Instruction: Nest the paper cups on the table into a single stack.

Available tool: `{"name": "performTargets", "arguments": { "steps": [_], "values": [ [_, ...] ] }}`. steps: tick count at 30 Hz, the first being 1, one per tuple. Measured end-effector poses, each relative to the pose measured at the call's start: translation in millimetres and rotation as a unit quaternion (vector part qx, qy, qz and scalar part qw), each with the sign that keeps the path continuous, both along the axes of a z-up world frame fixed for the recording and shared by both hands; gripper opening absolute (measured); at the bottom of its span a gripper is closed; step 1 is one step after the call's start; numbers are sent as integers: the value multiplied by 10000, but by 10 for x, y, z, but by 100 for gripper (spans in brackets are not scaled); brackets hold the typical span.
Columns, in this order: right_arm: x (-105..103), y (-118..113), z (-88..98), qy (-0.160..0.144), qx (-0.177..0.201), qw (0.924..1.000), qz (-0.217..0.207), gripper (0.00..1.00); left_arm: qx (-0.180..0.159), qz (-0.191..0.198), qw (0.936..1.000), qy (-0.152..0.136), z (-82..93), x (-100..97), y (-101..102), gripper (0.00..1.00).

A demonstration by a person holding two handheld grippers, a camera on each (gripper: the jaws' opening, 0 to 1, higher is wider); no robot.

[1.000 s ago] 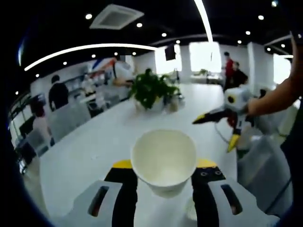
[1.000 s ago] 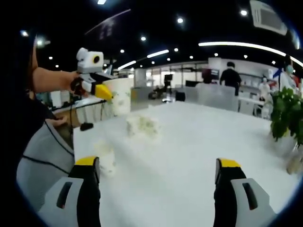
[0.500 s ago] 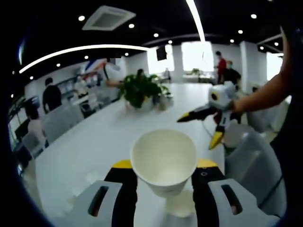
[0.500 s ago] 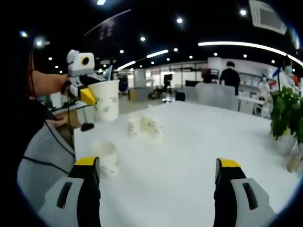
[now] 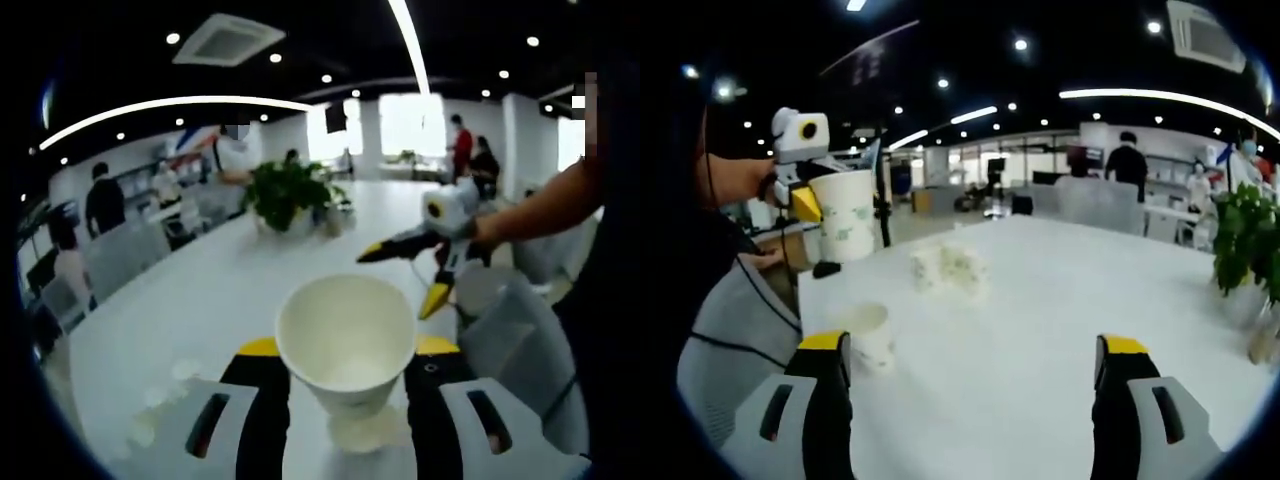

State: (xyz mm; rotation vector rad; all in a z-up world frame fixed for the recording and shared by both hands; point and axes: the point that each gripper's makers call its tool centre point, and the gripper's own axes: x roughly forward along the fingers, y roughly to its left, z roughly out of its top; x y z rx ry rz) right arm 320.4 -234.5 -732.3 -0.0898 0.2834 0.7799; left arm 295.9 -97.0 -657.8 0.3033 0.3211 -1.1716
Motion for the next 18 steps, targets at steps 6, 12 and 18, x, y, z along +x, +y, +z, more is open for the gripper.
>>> {"name": "performTargets", "arguments": {
  "steps": [6, 12, 18],
  "values": [
    [-3, 3, -13, 13, -1, 10000, -2, 100, 5, -105, 9999, 3, 1, -67, -30, 43],
    [-22, 24, -29, 28, 11, 10000, 6, 100, 5, -103, 9999, 33, -10, -101, -41, 43],
    [-40, 15, -49, 46, 1, 10000, 16, 100, 22, -108, 9999, 46, -28, -122, -33, 43]
  ]
}}
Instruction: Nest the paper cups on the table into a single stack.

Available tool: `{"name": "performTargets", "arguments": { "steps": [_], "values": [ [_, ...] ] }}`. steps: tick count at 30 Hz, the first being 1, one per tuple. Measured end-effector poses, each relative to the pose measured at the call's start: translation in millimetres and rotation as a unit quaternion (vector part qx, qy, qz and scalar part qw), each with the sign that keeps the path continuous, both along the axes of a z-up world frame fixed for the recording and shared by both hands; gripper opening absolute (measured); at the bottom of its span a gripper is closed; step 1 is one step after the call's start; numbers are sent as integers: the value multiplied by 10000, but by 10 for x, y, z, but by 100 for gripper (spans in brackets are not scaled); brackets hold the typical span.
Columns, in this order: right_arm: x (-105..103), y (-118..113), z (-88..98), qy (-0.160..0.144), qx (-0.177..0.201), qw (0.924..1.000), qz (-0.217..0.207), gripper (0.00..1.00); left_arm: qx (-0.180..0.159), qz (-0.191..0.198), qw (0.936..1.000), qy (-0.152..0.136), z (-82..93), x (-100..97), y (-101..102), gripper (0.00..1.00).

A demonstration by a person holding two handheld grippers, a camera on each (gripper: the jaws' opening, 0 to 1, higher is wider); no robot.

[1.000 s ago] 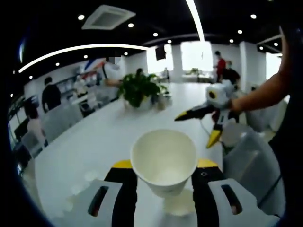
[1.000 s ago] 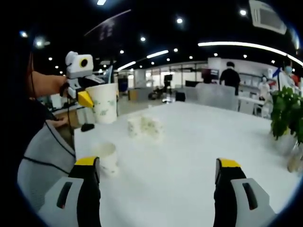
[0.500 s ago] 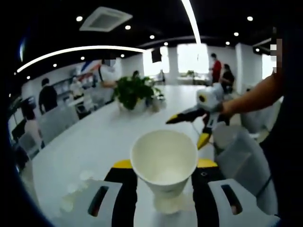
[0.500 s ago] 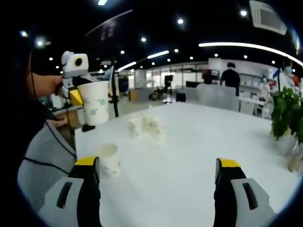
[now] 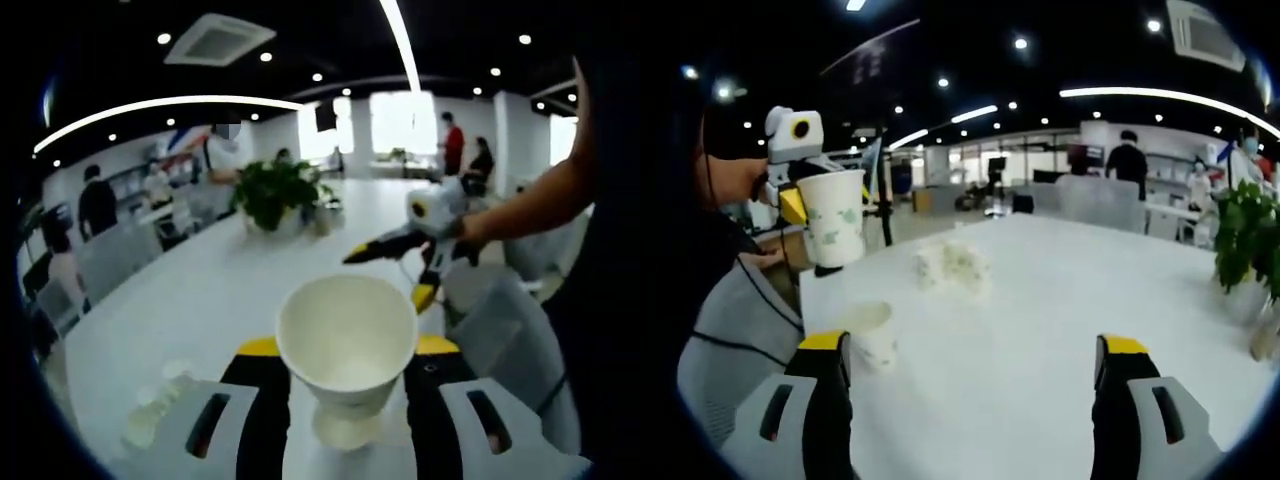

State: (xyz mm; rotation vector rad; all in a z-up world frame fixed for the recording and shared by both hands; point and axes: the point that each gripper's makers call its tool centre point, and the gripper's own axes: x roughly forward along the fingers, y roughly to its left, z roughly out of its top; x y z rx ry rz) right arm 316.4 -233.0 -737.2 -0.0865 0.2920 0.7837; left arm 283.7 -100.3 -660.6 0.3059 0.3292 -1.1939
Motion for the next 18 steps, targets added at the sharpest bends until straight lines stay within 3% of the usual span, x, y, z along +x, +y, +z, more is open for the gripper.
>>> {"name": "performTargets", "arguments": {
  "steps": [10, 18],
  "values": [
    [-20, -1, 24, -33, 8, 10000, -6, 100, 96, 37, 9999, 56, -182, -7, 34, 43],
    [-30, 5, 24, -43, 12, 10000, -12, 99, -13, 258, 9997, 45, -300, 55, 68, 43]
  ]
}}
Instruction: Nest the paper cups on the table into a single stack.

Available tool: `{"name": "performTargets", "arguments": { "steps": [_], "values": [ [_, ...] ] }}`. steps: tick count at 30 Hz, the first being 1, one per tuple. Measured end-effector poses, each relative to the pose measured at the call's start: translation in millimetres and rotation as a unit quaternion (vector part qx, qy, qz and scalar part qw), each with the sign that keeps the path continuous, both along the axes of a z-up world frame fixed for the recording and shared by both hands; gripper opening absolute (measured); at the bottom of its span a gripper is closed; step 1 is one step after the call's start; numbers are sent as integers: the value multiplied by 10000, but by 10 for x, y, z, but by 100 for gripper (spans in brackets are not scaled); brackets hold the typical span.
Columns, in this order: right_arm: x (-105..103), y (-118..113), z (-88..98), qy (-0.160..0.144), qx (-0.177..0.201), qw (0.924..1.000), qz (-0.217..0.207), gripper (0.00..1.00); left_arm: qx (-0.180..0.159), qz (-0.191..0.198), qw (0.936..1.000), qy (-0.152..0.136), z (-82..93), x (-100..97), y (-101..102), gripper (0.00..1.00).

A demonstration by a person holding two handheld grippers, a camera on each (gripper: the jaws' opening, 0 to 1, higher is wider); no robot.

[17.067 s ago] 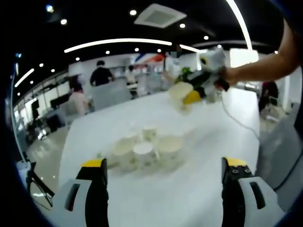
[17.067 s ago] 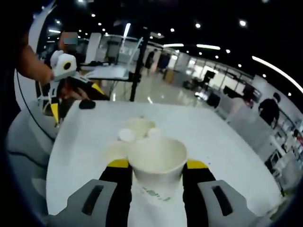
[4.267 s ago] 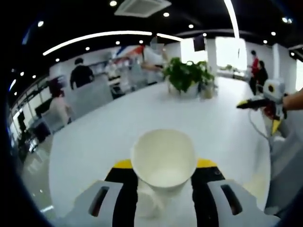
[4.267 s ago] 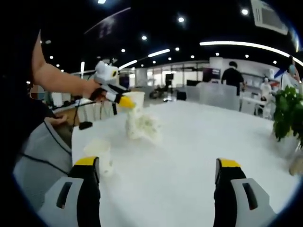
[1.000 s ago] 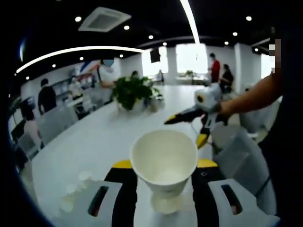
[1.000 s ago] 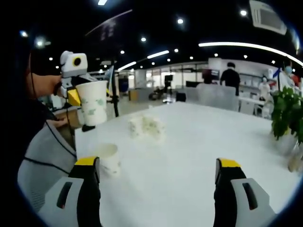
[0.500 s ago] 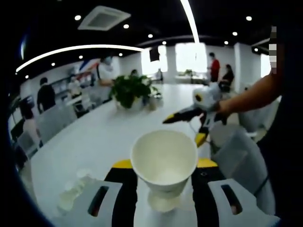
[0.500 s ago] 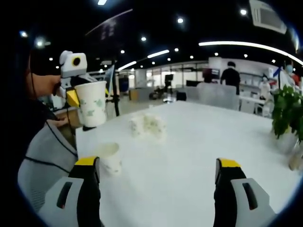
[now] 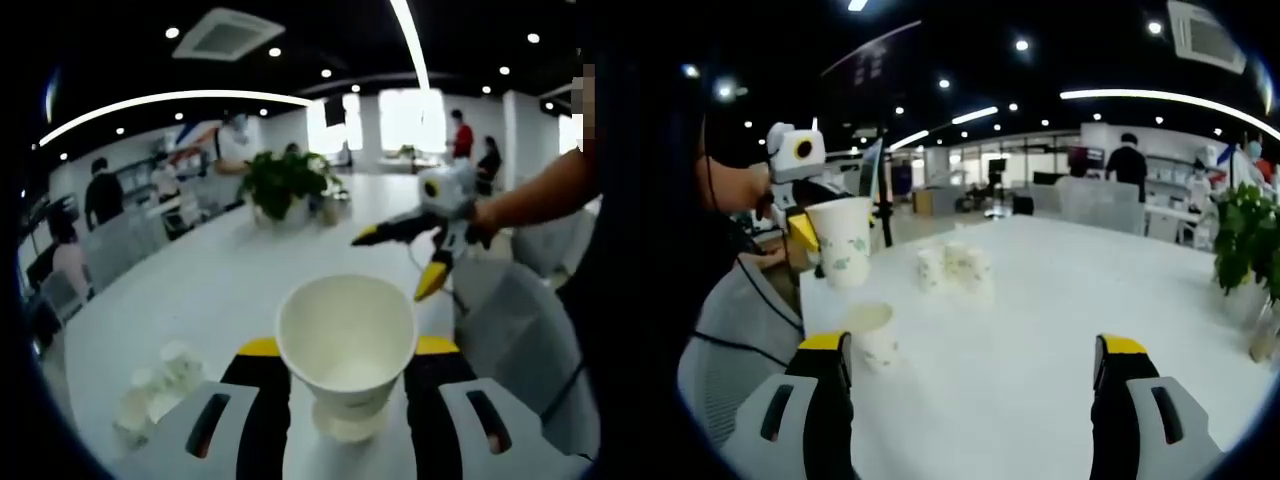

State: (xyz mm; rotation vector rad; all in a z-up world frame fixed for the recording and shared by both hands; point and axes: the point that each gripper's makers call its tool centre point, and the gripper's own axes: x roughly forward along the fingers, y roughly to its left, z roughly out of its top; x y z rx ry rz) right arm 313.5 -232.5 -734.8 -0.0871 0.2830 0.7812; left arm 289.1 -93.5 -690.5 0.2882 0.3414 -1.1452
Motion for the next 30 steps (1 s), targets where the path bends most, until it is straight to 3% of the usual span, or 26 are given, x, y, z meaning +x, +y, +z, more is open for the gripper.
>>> {"name": "performTargets", "arguments": {
  "steps": [19, 30],
  "values": [
    [-7, -24, -35, 52, 3, 10000, -31, 99, 62, 277, 9996, 15, -334, 30, 6, 43],
    [-16, -32, -51, 66, -9, 10000, -29, 99, 72, 426, 9991, -31, -411, 64, 3, 43]
  ]
}}
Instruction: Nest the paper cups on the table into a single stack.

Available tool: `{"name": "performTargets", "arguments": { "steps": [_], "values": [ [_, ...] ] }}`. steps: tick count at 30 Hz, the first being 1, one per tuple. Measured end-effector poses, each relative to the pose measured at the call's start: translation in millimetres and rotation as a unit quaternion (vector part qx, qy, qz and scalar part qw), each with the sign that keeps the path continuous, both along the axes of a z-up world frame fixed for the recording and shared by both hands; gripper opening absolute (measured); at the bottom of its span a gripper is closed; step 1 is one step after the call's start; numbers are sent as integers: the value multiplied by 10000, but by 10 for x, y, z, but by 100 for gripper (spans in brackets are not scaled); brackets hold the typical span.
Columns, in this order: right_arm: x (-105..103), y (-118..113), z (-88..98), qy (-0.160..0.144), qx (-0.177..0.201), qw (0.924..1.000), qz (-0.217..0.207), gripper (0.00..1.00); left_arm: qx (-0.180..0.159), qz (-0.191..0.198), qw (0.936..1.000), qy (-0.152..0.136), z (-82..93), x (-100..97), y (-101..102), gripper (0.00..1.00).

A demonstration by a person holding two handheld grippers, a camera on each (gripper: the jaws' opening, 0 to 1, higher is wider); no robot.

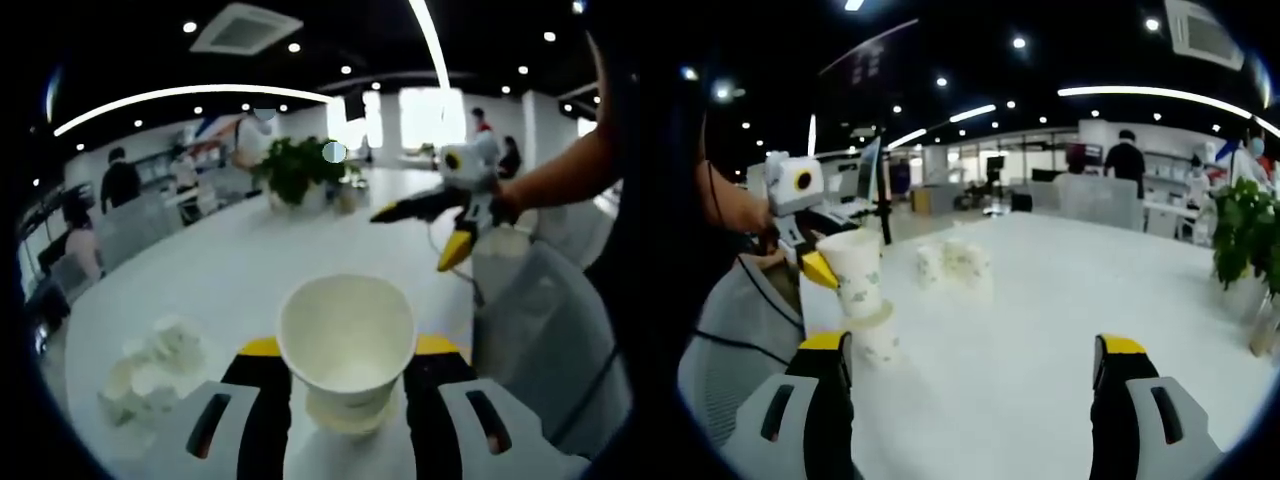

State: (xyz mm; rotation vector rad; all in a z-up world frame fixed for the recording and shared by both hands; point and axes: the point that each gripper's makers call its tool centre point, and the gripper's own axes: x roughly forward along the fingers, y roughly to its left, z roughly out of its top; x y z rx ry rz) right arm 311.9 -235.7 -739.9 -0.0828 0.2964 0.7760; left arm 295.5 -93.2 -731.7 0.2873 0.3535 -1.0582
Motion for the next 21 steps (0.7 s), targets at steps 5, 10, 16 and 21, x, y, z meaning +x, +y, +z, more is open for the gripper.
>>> {"name": "performTargets", "arguments": {
  "steps": [5, 10, 16, 21],
  "values": [
    [-10, -6, 2, 8, -1, 10000, -7, 99, -11, 21, 10000, 25, -41, 1, -18, 43],
    [-17, 3, -10, 26, 6, 10000, -2, 99, -12, 14, 10000, 47, -101, -26, -74, 43],
    [-4, 4, -20, 41, 11, 10000, 4, 99, 74, 31, 10000, 48, -192, -23, -81, 43],
    [-1, 9, -20, 55, 14, 10000, 6, 99, 125, 61, 9998, 115, -255, -11, -58, 43]
  ]
}}
